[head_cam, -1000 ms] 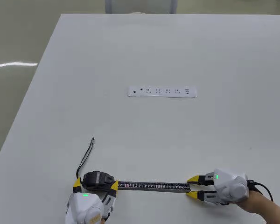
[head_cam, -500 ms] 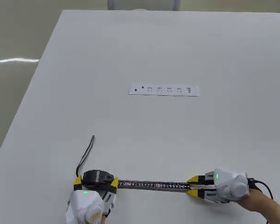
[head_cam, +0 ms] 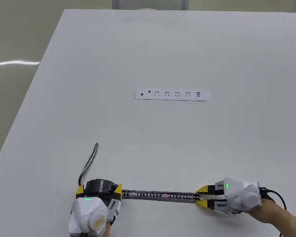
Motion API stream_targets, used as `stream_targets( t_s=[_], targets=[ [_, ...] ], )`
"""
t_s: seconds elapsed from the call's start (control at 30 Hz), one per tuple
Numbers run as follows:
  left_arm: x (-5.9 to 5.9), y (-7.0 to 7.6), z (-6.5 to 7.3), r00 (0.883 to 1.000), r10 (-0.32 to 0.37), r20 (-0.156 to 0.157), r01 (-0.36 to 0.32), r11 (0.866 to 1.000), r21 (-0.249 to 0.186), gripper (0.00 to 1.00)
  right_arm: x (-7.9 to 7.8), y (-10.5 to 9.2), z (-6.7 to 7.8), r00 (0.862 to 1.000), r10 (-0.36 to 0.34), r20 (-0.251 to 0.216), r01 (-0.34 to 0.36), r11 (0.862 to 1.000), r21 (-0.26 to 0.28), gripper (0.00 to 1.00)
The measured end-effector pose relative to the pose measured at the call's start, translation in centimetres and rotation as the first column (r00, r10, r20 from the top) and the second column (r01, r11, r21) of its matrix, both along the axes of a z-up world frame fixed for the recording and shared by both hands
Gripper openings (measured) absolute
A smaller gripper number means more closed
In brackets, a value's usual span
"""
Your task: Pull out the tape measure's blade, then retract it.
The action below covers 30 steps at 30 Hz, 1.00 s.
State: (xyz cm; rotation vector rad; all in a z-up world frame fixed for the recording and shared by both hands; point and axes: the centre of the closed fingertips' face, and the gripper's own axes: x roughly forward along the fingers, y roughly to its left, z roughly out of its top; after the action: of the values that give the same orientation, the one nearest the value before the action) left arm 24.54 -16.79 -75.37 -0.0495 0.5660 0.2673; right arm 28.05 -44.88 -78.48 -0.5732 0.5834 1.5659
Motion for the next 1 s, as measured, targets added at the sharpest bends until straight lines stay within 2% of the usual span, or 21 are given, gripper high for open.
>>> stream_targets(
  t_s=[0.3, 1.0],
  targets=[
    [-0.06, 0.05, -0.22, 1.0, -0.01, -0.02, 0.009, 1.0, -0.007, 0.64, 0.11, -0.05, 0.14, 1.0, -0.003, 0.001, 0.003, 1.0, 0.003, 0.12],
    [-0.23, 0.11, -0.17, 0.999, -0.031, -0.018, 0.03, 0.999, -0.045, 0.62, 0.13, -0.06, 0.66, 1.0, 0.006, 0.023, -0.006, 1.0, 0.008, 0.12]
  ],
)
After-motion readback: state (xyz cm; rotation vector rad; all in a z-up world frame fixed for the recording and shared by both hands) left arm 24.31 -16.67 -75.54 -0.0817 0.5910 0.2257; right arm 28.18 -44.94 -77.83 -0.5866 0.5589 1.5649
